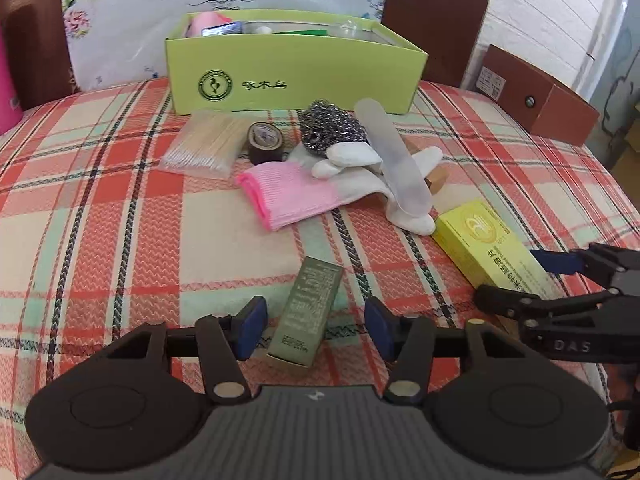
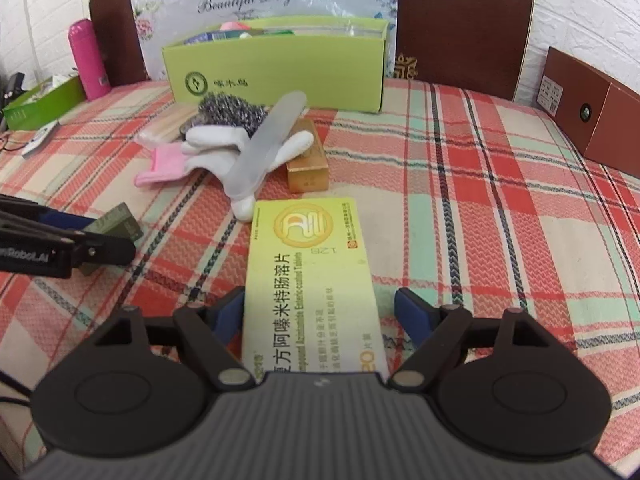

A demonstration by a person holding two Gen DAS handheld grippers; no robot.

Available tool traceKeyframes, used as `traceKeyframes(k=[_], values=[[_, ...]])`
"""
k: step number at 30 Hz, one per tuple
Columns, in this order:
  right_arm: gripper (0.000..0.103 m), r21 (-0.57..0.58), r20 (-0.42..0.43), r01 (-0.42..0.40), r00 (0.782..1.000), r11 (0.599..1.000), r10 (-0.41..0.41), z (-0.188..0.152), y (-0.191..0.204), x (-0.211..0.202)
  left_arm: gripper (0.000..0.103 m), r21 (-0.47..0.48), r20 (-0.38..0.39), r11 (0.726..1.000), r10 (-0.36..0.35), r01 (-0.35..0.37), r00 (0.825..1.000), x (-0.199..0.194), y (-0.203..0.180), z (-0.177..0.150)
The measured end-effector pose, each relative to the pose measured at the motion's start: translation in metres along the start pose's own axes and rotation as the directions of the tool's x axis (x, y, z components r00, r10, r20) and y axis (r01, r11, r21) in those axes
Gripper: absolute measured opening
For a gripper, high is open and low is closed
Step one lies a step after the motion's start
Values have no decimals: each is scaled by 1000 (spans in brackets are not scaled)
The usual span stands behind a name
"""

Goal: Organize objects
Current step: 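Grasp the small olive-green box with the left tool while the right tool grasps the yellow medicine box, then drop the olive box into the green box with left tool while right drops the yellow box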

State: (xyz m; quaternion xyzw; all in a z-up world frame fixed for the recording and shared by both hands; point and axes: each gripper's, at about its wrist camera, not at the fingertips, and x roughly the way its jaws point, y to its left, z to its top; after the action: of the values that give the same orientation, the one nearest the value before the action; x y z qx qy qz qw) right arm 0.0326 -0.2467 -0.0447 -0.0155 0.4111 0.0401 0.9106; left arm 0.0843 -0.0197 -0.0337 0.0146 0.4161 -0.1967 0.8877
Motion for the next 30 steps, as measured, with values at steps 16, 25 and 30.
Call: traceKeyframes(k=[16, 25, 30], values=[[66, 6, 50, 45, 998, 999, -45, 3, 16, -18, 24, -18, 1, 1000, -2, 2, 1000, -9, 0, 2], [66, 26, 193, 42, 980, 999, -46, 25, 5, -57, 23, 20, 128, 999, -29, 26, 991, -49, -9, 32], [66, 19, 281, 29, 959, 999, -33, 55, -3, -73, 23, 61, 222, 998, -32, 19, 974, -65, -14, 70]])
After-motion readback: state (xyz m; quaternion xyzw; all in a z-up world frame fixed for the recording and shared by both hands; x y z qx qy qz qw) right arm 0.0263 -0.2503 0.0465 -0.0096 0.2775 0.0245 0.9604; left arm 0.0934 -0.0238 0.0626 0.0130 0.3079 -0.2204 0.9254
